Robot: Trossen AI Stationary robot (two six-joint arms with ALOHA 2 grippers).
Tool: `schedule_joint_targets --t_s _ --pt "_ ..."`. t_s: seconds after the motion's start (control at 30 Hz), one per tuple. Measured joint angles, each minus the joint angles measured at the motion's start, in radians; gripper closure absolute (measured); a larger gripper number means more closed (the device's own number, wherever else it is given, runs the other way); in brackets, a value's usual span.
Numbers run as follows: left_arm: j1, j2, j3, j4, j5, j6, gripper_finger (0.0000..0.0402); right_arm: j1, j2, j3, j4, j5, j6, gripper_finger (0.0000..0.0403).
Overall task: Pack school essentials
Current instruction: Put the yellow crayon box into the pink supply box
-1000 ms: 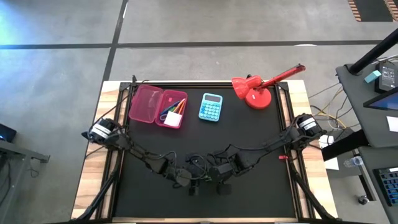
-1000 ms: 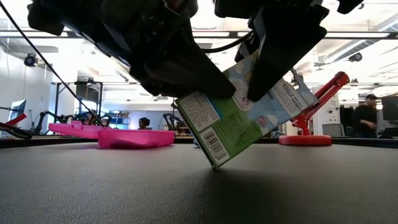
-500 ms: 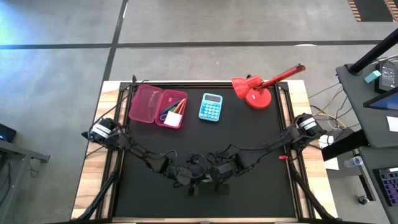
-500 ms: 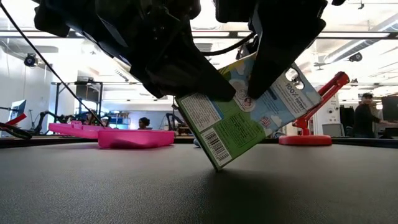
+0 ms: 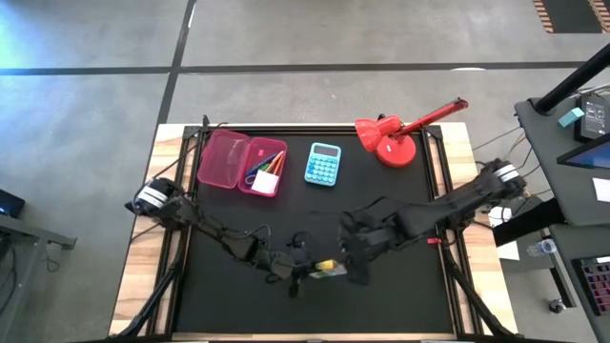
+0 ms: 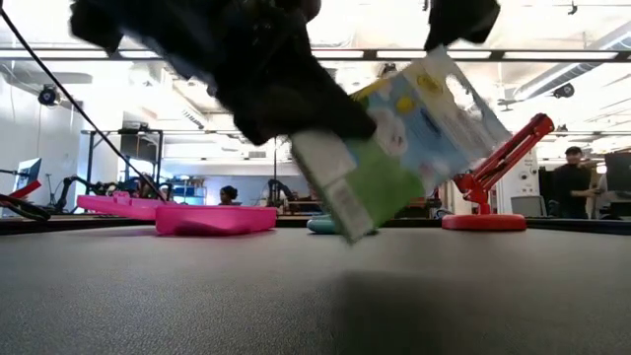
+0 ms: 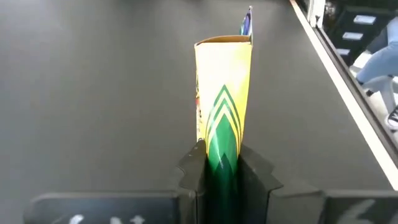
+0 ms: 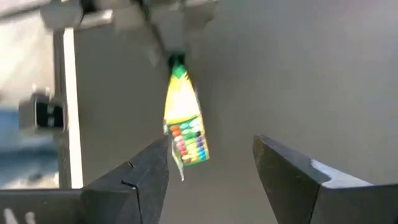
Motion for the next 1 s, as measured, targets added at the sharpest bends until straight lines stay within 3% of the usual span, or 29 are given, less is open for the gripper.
schedule_joint_targets --t_s 0.23,0.43,0.6,0.83,1.0 --pt "0.107 -0.144 -0.006 -0.150 -0.003 0.031 0.0357 0.005 -0.136 -0.007 -0.052 0.133 0.073 0.0188" --pt "0.297 -0.320 -0.007 -0.370 -0.014 0.087 0.0357 0.006 -0.207 -0.021 -0.073 0.166 0.126 0.0188" --pt "0.484 -0.438 -0.007 -0.619 -0.083 0.086 0.0357 0.007 -0.216 -0.040 -0.093 0.217 0.133 0.0188" --pt "0.746 -0.462 -0.009 -0.787 -0.109 -0.035 0.0357 0.005 -0.180 -0.048 -0.122 0.218 0.134 0.0188" --pt "0.835 -0.422 -0.032 -0.796 -0.111 -0.105 0.0357 0.005 -0.156 -0.048 -0.149 0.218 0.147 0.0188"
